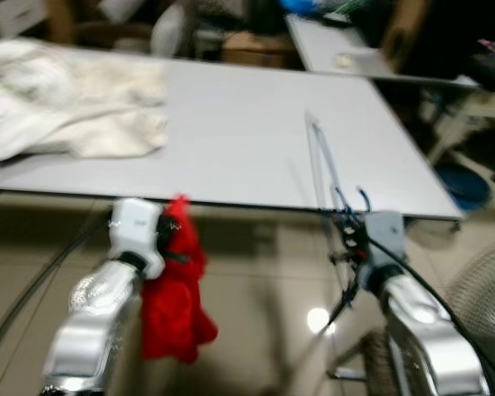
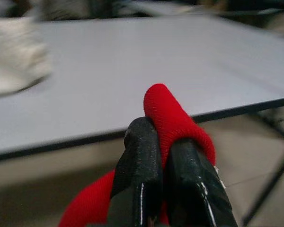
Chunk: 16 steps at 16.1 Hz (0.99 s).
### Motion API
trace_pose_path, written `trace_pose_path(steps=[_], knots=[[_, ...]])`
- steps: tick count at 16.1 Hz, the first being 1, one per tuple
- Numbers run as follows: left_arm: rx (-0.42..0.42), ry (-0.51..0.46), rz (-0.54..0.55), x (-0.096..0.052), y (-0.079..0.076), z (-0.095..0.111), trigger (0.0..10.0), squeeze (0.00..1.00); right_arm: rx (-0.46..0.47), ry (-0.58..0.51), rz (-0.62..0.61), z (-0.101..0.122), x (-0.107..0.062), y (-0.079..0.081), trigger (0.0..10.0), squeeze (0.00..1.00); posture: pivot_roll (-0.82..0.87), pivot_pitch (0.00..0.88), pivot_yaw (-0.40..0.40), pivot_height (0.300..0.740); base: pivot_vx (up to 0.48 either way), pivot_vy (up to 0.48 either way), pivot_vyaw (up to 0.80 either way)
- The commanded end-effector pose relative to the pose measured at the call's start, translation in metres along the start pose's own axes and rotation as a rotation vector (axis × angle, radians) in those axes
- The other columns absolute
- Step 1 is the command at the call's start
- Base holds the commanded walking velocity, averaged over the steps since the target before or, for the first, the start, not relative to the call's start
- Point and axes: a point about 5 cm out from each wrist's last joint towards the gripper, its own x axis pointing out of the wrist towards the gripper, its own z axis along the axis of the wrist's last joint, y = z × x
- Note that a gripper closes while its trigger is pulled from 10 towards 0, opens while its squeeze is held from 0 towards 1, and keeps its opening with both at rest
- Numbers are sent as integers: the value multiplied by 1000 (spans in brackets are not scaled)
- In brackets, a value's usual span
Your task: Hang hanger
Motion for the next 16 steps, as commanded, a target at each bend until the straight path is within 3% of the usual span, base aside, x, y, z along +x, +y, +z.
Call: trace_pose_path(steps=[1, 5, 12, 13, 14, 16], knots=[[20, -70, 11, 2, 7, 15, 10000, 0, -3, -42, 24, 11, 1, 3, 10000, 0, -63, 0, -61, 740, 300, 0, -800], [35, -95, 11, 10, 11, 23, 10000, 0, -51, -66, 75, 19, 2, 2, 10000, 0, -64, 0, -69, 740, 348, 0, -331], [127, -168, 71, 29, 40, 62, 10000, 0, -234, -139, 406, 47, -12, -10, 10000, 0, -61, 0, -69, 740, 356, 0, 0], [173, -221, 90, 36, 54, 87, 10000, 0, -298, -122, 560, 53, -24, -15, 10000, 0, -55, 0, -73, 740, 368, 0, 0], [183, -232, 96, 38, 57, 93, 10000, 0, -310, -115, 596, 54, -27, -16, 10000, 0, -55, 0, -73, 740, 368, 0, 0], [241, -303, 159, 50, 90, 138, 10000, 0, -361, -57, 802, 66, -49, -30, 10000, 0, -42, 0, -77, 740, 366, 0, 0]])
